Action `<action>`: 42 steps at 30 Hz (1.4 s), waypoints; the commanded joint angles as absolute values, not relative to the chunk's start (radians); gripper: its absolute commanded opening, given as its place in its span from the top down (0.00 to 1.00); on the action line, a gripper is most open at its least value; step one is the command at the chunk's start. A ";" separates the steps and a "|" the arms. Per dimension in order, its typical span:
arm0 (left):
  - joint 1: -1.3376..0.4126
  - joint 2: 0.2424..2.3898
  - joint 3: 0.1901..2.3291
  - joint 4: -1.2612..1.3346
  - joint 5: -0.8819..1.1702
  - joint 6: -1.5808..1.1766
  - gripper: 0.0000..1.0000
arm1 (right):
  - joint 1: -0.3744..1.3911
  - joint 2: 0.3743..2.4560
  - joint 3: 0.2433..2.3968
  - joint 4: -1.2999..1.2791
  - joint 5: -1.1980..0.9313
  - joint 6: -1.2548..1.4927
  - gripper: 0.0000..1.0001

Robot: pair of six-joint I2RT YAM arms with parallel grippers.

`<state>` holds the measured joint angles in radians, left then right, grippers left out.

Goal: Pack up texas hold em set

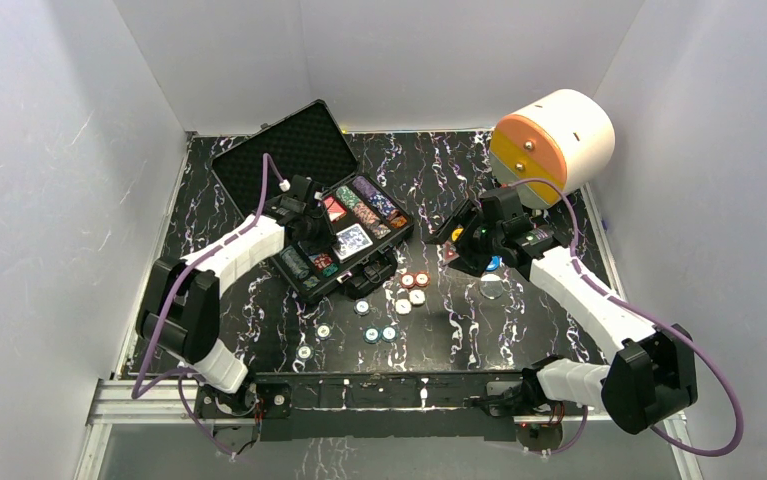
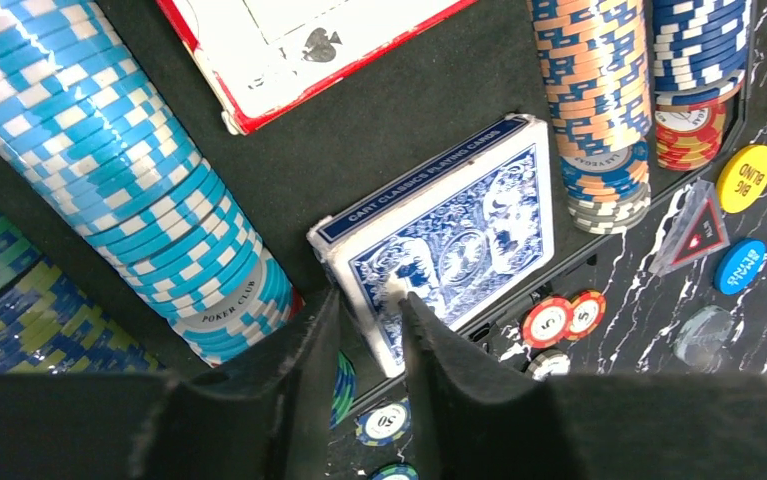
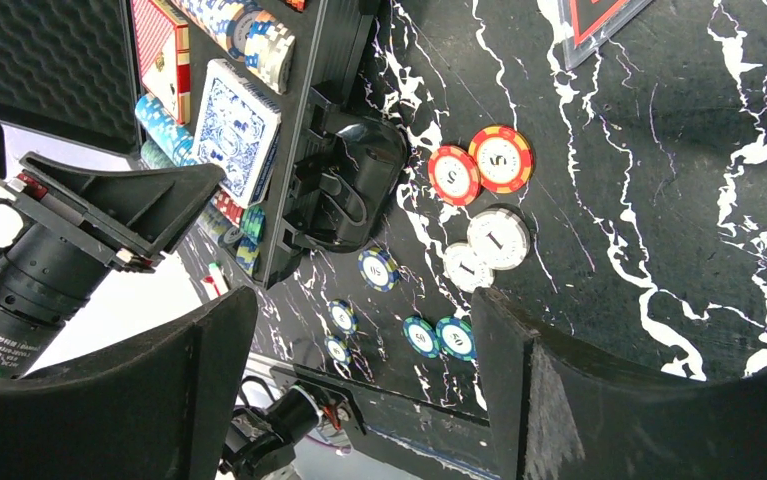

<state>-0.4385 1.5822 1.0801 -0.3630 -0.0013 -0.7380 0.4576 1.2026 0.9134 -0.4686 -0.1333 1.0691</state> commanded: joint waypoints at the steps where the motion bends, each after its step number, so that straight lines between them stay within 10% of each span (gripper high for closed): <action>1: -0.442 1.581 1.085 -0.325 0.018 -0.721 0.76 | 0.455 1.186 0.922 -0.455 -0.124 1.074 0.15; 26: -0.439 1.664 1.051 -0.267 0.181 -0.770 0.86 | 0.455 1.167 0.921 -0.451 -0.095 1.091 0.17; 37: -0.439 1.589 1.197 -0.397 -0.003 -0.643 0.67 | 0.455 1.150 0.914 -0.457 -0.086 1.088 0.17; 42: -0.439 1.581 1.219 -0.393 0.019 -0.617 0.75 | 0.455 1.155 0.908 -0.455 -0.079 1.081 0.17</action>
